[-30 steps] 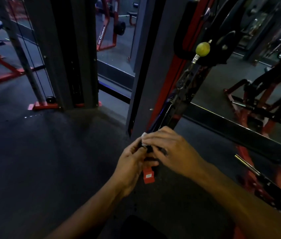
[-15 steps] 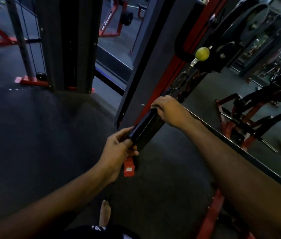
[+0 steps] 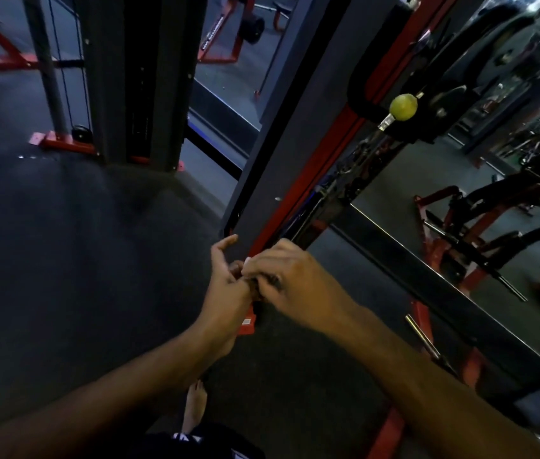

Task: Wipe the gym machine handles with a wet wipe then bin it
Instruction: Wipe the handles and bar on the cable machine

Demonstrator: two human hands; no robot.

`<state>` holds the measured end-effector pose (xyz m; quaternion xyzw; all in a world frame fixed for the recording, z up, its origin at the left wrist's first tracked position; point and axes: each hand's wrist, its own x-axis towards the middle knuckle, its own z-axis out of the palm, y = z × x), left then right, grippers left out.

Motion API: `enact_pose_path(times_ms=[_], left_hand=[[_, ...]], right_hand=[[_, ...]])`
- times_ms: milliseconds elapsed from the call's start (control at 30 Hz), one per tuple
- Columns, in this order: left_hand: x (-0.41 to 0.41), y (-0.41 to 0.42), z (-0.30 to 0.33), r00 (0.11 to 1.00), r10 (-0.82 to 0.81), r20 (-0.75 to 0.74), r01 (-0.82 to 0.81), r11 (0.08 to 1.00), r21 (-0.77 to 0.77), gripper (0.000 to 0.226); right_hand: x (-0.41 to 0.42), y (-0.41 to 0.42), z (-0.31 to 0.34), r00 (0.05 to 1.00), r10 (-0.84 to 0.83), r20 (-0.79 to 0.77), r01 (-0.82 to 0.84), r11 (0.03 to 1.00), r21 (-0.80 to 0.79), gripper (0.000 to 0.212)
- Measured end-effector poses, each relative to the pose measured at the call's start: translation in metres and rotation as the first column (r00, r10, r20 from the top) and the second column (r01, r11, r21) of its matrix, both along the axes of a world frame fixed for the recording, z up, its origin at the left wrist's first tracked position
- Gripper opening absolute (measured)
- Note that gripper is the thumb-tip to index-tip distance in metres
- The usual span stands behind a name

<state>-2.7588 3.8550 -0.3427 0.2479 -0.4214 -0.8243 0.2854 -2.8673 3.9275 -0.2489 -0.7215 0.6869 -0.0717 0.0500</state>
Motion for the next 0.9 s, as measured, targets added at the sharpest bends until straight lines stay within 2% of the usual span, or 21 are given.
enact_pose_path(times_ms=[67, 133, 233, 300, 367, 433, 533, 733, 900], left_hand=[[0.0, 0.0, 0.003, 1.0, -0.001, 0.001, 0.001, 1.0, 0.0, 0.082], [0.0, 0.0, 0.007, 1.0, 0.004, 0.01, -0.004, 1.0, 0.005, 0.076], [-0.001, 0.002, 0.011, 1.0, 0.008, 0.007, -0.008, 1.0, -0.003, 0.075], [-0.002, 0.003, 0.01, 1.0, 0.001, 0.0, -0.001, 1.0, -0.003, 0.076], [-0.001, 0.005, 0.01, 1.0, -0.002, 0.008, 0.002, 1.0, -0.003, 0.077], [0.0, 0.007, 0.011, 1.0, -0.007, 0.02, 0.007, 1.0, -0.009, 0.078], [-0.001, 0.008, 0.019, 0.999, -0.04, 0.025, 0.041, 0.998, -0.051, 0.079], [-0.002, 0.013, 0.026, 0.987, -0.157, 0.039, 0.161, 0.976, -0.149, 0.084], [-0.001, 0.015, 0.02, 0.972, -0.224, 0.073, 0.233, 0.957, -0.175, 0.088]], right_hand=[[-0.007, -0.002, 0.006, 1.0, 0.015, 0.016, -0.015, 1.0, -0.012, 0.025], [-0.032, -0.012, 0.011, 0.999, -0.039, -0.017, 0.038, 0.997, -0.062, 0.023], [-0.097, -0.037, 0.017, 0.971, -0.169, -0.167, 0.143, 0.977, -0.156, 0.024], [-0.139, -0.049, 0.019, 0.933, -0.291, -0.209, 0.253, 0.948, -0.19, 0.023], [-0.164, -0.055, 0.015, 0.9, -0.394, -0.184, 0.355, 0.91, -0.213, 0.02], [-0.168, -0.059, 0.004, 0.88, -0.465, -0.096, 0.436, 0.872, -0.223, 0.019], [-0.148, -0.055, -0.014, 0.863, -0.503, -0.048, 0.474, 0.838, -0.272, 0.019], [-0.067, -0.004, -0.011, 0.927, -0.374, -0.019, 0.349, 0.882, -0.316, 0.017], [-0.002, 0.041, -0.026, 0.921, -0.364, 0.138, 0.389, 0.875, -0.289, 0.019]])
